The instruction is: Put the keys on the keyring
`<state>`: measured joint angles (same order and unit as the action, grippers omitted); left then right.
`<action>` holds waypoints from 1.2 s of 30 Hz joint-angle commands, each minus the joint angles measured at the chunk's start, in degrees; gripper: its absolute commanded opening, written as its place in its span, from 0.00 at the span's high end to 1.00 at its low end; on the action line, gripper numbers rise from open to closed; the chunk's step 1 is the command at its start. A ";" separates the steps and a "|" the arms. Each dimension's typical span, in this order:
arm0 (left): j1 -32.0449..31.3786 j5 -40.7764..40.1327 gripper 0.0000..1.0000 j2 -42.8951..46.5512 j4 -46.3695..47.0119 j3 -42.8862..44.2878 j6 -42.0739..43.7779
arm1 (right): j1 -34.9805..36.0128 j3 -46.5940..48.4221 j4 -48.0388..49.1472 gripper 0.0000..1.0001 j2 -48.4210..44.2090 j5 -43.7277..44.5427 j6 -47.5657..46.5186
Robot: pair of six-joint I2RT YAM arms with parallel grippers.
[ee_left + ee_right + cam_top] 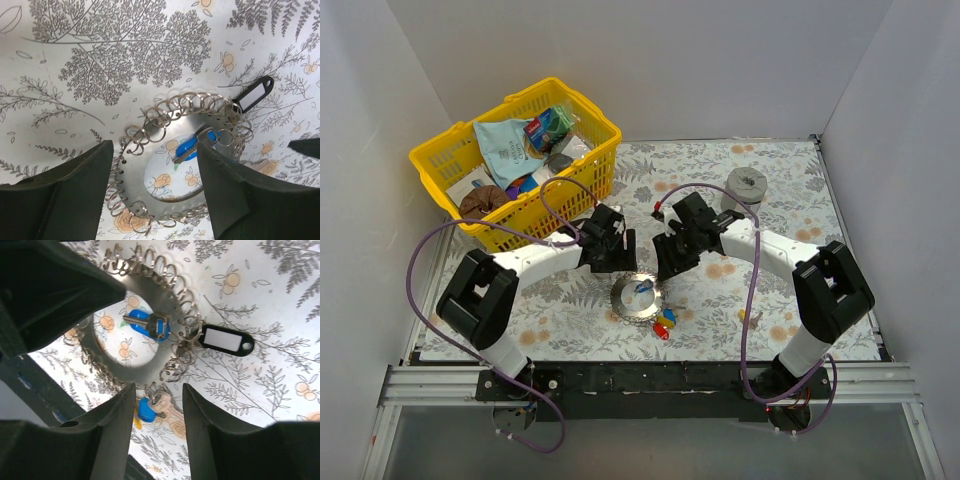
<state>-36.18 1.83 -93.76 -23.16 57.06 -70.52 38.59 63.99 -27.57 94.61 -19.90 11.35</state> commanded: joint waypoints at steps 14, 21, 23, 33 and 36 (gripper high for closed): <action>-0.12 -0.77 0.33 7.45 -1.36 -5.55 -1.72 | -0.36 1.32 7.08 0.53 1.29 2.68 -14.07; -0.11 -0.42 0.33 7.18 -1.28 -5.38 -1.90 | -0.36 -3.25 10.78 0.51 -1.79 0.83 -18.73; -0.11 -0.42 0.33 7.01 -1.28 -5.20 -1.73 | -0.36 -4.13 10.96 0.48 -2.15 0.13 -20.22; -0.12 -0.42 0.33 6.57 -1.28 -4.77 -1.55 | -0.36 -5.54 13.69 0.43 -1.01 -2.95 -20.67; -0.11 -0.42 0.33 6.31 -1.45 -4.41 -1.55 | -0.36 -5.80 14.12 0.47 -0.65 -3.83 -20.85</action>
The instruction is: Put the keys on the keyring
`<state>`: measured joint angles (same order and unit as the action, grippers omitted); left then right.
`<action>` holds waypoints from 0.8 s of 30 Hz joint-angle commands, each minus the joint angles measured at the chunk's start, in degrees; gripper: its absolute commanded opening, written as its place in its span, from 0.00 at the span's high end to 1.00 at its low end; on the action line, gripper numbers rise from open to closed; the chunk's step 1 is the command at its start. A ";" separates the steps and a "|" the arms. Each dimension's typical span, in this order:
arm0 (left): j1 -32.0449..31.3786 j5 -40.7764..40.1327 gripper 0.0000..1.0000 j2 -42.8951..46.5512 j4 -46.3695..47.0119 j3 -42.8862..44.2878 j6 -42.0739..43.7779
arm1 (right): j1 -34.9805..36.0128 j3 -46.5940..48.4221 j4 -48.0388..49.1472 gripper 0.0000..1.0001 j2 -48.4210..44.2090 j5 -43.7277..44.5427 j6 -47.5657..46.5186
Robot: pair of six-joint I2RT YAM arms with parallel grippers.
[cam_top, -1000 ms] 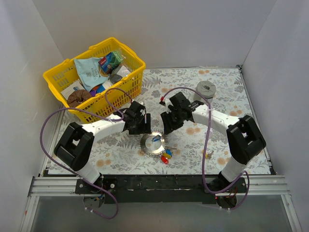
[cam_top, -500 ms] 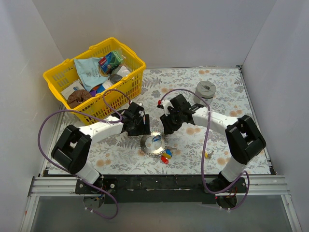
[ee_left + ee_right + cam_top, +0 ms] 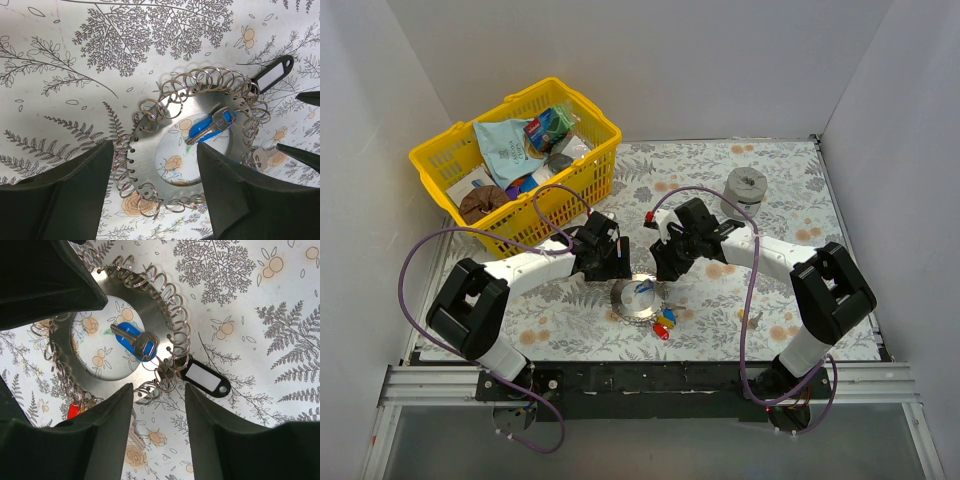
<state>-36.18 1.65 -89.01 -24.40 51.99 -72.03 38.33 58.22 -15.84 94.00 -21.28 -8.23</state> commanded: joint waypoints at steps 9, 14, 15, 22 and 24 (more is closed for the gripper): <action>-0.12 0.20 0.33 0.42 -0.03 1.63 -0.04 | -0.09 -0.38 2.65 0.53 0.84 -4.03 -1.26; -0.11 0.28 0.33 0.24 -0.12 1.89 0.05 | -0.09 -0.47 2.30 0.53 2.24 -2.54 -1.26; -0.20 0.28 0.33 0.24 -0.21 1.98 0.13 | -0.09 -0.47 2.30 0.53 2.51 -2.45 -1.26; -0.11 0.37 0.33 -0.19 -0.03 1.98 0.05 | -0.09 -0.30 1.51 0.55 3.83 -1.13 -1.26; -0.12 0.37 0.33 -0.28 -0.03 2.07 0.05 | -0.09 -0.21 1.51 0.56 4.09 -1.13 -1.26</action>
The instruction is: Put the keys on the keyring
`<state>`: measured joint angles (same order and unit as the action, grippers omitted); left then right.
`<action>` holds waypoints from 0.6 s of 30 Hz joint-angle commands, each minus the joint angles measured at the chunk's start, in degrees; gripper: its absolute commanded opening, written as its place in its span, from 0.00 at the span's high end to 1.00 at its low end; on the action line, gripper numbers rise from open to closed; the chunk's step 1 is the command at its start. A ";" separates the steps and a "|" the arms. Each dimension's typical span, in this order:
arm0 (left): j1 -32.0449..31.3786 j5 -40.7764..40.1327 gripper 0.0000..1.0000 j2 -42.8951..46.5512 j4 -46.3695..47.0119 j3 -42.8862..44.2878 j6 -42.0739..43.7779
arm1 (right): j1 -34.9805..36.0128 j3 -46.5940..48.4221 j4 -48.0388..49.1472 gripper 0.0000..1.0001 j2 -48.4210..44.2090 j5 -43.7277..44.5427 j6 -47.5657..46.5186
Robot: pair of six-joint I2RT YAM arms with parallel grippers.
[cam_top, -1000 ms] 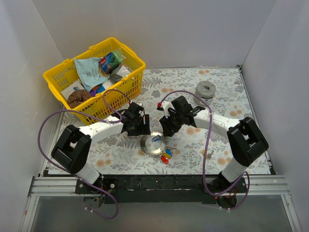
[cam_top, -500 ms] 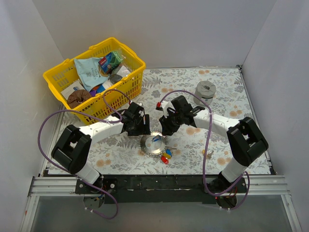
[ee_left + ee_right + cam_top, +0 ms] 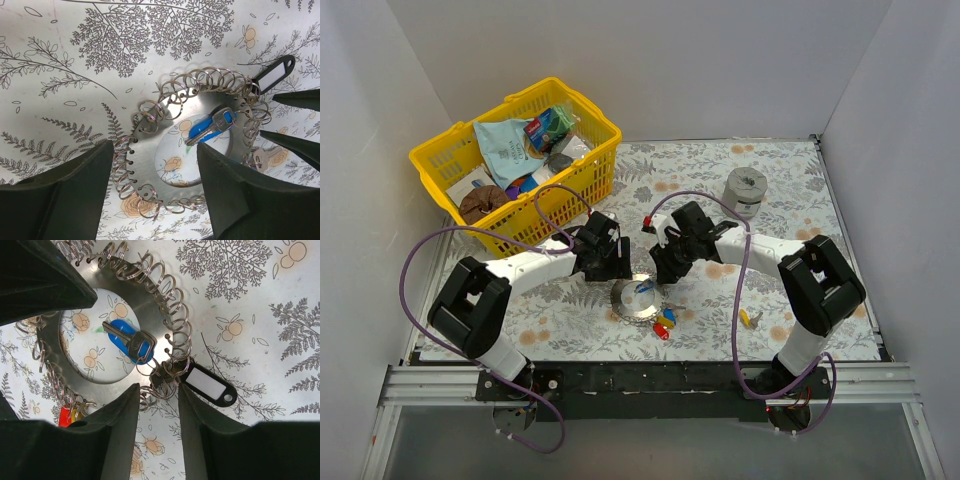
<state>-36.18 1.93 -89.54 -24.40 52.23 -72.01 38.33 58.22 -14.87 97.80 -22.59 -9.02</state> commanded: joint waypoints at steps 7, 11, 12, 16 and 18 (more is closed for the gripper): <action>-0.12 0.09 0.33 0.15 -0.12 1.91 0.03 | -0.18 -0.12 0.55 0.63 1.52 0.09 -0.04; -0.11 0.00 0.33 0.15 -0.12 1.74 -0.06 | -0.09 -0.38 0.81 0.67 1.43 -0.17 0.05; -0.11 0.00 0.33 0.15 0.06 1.74 0.02 | -0.18 -0.47 0.99 0.67 1.52 -0.17 0.14; -0.11 0.09 0.33 0.15 -0.03 1.82 -0.06 | -0.09 -0.56 1.43 0.75 1.26 -0.17 0.40; -0.11 0.00 0.33 0.33 -0.03 1.91 0.03 | -0.09 -0.56 1.69 0.82 0.82 0.26 0.49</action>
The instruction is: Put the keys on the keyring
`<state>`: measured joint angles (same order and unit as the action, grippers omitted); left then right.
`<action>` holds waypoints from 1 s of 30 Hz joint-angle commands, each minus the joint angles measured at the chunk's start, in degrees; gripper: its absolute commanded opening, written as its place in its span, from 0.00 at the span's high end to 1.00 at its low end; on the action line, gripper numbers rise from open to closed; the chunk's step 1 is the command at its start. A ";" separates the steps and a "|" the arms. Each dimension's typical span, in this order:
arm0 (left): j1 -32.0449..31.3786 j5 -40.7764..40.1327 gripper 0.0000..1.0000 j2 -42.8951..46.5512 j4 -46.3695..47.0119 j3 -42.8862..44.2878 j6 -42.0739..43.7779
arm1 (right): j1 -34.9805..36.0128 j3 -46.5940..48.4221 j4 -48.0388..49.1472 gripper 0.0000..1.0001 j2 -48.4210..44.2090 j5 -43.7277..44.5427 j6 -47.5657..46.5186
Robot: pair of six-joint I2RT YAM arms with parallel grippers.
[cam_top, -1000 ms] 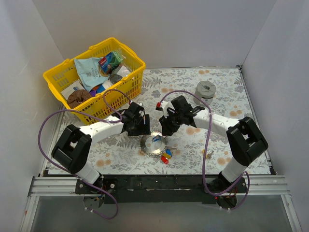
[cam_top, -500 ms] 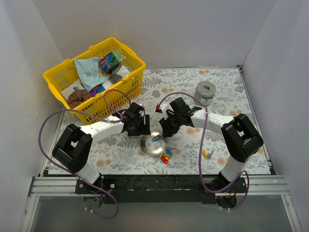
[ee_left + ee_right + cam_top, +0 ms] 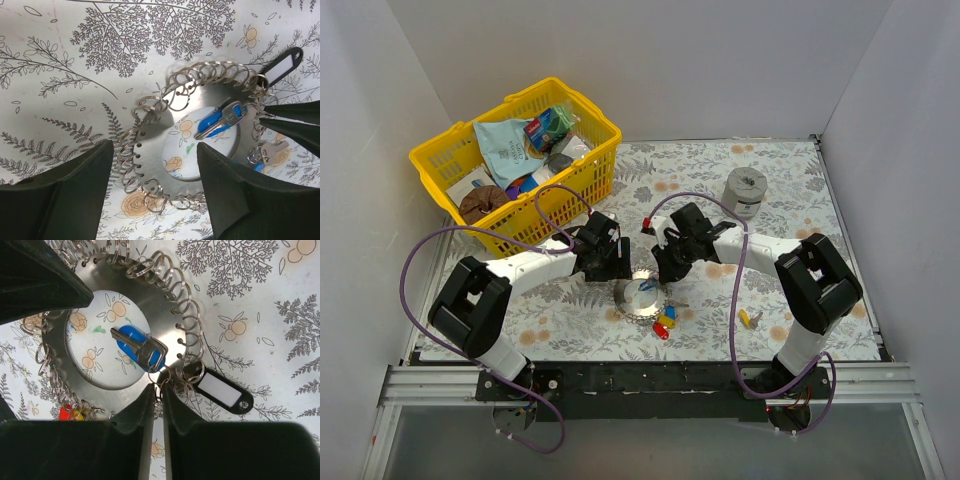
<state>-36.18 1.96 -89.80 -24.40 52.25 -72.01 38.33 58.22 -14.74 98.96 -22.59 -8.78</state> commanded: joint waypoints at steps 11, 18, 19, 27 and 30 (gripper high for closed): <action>-0.11 -0.46 0.33 1.47 -0.03 1.89 0.02 | -0.09 1.55 -0.99 0.99 -3.15 0.88 -0.54; -0.20 -0.55 0.33 1.82 0.06 1.63 0.03 | -0.09 2.34 -1.78 0.99 -2.89 -2.81 -0.45; -0.12 -0.64 0.33 1.82 0.06 1.54 0.03 | -0.09 2.25 -1.61 0.99 -2.63 -3.25 0.16; -0.11 -0.55 0.33 1.91 0.41 1.10 0.03 | -0.09 1.73 0.85 0.98 -1.22 -5.72 3.68; -0.11 -0.46 0.33 1.73 0.50 1.01 0.03 | -0.09 1.73 0.94 0.92 -1.40 -4.05 4.20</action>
<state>-36.18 1.91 -89.80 -24.38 52.25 -72.01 38.33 58.39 -15.90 97.76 -26.17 -6.20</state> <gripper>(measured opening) 0.667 0.058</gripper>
